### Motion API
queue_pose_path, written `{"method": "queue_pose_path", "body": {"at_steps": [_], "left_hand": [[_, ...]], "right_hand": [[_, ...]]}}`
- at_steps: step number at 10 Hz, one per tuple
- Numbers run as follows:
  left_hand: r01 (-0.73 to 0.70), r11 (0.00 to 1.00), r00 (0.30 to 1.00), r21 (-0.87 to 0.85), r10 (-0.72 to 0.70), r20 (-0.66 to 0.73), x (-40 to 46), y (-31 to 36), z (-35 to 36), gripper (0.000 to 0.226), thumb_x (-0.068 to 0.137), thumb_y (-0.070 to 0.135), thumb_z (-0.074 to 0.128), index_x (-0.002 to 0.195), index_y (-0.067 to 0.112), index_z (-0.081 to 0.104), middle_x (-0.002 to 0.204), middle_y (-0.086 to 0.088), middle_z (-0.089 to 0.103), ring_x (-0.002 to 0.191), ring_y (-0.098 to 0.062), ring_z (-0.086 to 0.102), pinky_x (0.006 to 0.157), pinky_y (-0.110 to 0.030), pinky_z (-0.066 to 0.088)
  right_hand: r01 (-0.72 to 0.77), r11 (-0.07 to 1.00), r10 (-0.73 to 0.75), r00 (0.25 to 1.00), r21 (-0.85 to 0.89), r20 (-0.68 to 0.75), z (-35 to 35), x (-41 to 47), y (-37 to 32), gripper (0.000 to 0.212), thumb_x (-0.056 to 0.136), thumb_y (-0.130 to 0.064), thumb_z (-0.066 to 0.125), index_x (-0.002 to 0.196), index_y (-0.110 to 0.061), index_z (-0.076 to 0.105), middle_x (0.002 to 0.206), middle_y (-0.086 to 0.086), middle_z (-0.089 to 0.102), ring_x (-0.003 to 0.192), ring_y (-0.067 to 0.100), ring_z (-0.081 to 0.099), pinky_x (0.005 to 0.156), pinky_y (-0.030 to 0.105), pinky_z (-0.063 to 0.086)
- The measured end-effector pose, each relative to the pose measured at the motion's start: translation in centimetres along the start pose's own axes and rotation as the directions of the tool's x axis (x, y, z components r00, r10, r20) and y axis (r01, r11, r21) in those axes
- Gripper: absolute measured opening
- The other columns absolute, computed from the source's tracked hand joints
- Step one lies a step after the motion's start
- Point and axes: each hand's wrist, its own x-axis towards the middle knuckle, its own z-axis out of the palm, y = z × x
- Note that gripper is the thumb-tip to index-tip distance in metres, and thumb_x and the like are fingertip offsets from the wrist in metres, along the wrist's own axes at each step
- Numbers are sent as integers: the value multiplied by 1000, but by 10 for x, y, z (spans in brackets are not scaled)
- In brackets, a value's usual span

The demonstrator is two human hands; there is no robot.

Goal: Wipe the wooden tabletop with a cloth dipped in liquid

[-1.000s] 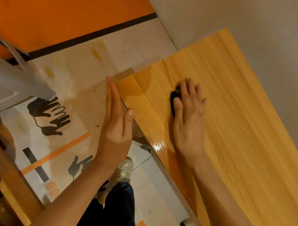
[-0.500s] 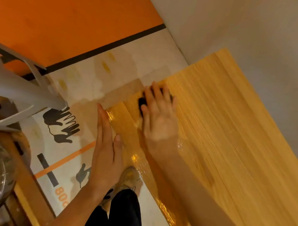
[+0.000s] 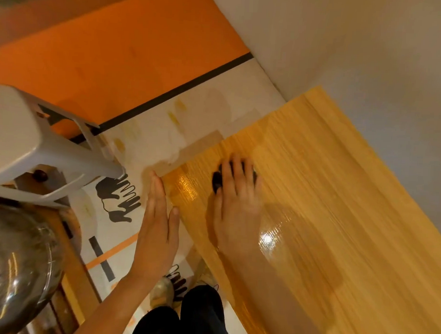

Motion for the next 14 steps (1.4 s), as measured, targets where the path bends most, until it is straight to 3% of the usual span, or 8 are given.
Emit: {"method": "queue_pose_path", "body": {"at_steps": [1, 3, 4, 6, 9, 12, 13, 14], "left_hand": [[18, 999, 1000, 44, -19, 11, 1, -2, -4, 67, 104, 41, 26, 150, 52, -21, 166, 20, -15, 155, -2, -3, 126, -43, 23], [49, 985, 995, 168, -62, 74, -1, 10, -20, 71, 101, 45, 30, 152, 43, -19, 167, 17, -14, 153, 2, -5, 123, -20, 10], [80, 983, 990, 166, -98, 100, -1, 15, -25, 71, 100, 45, 32, 155, 38, -13, 165, 22, -14, 151, 7, -7, 118, -10, 3], [-136, 973, 965, 188, 86, 248, -2, 34, -44, 62, 106, 34, 28, 151, 46, -13, 163, 27, -14, 145, 18, -14, 111, 1, -2], [-570, 780, 723, 259, 326, 609, 41, 21, -62, 59, 100, 25, 26, 157, 10, 25, 168, -1, 16, 153, -6, 12, 121, -11, -1], [-639, 738, 595, 215, 298, 746, 58, 31, -79, 82, 94, 72, 2, 157, 21, 9, 167, 10, -3, 154, -4, -1, 118, -8, -7], [-633, 724, 594, 274, 227, 772, 60, 42, -80, 84, 85, 69, 0, 154, 22, -5, 163, 11, -17, 153, -5, -9, 123, -18, -5], [-609, 750, 595, 257, 218, 773, 58, 60, -87, 66, 103, 51, 25, 159, 21, 4, 166, 12, -9, 151, -1, -10, 118, -14, -3]], "right_hand": [[95, 995, -94, 990, -9, 109, 12, -31, -29, 54, 102, -25, 36, 152, -11, 22, 161, 9, 11, 149, 24, 0, 120, 51, 11], [69, 953, -144, 960, 296, 240, -21, -40, -11, 60, 98, -28, 48, 151, -13, 24, 162, -2, 8, 149, 11, -8, 121, 33, 11], [169, 967, -204, 963, 192, 178, -17, -45, 3, 59, 93, -13, 57, 147, -9, 33, 159, 3, 19, 149, 19, 7, 112, 36, 36], [-30, 999, 28, 999, 40, 44, -2, -44, -33, 61, 76, -10, 79, 132, -7, 55, 144, 10, 48, 135, 24, 41, 96, 34, 52], [-471, 882, 470, 880, 1, -64, -1, -21, -84, 46, 67, -30, 78, 104, -14, 57, 111, 9, 57, 95, 26, 56, 78, 37, 50], [-486, 873, 484, 874, 35, 54, -48, -50, -69, 30, 84, -19, 65, 114, -19, 66, 120, 1, 57, 107, 23, 53, 92, 31, 39], [-566, 804, 557, 824, 182, 101, -78, -77, -58, 20, 89, -18, 60, 107, -21, 68, 114, -3, 61, 105, 19, 55, 92, 31, 43], [-650, 663, 674, 734, 372, 79, -119, -111, -52, 14, 94, -24, 58, 105, -25, 67, 109, -12, 62, 103, 6, 56, 85, 16, 43]]}}
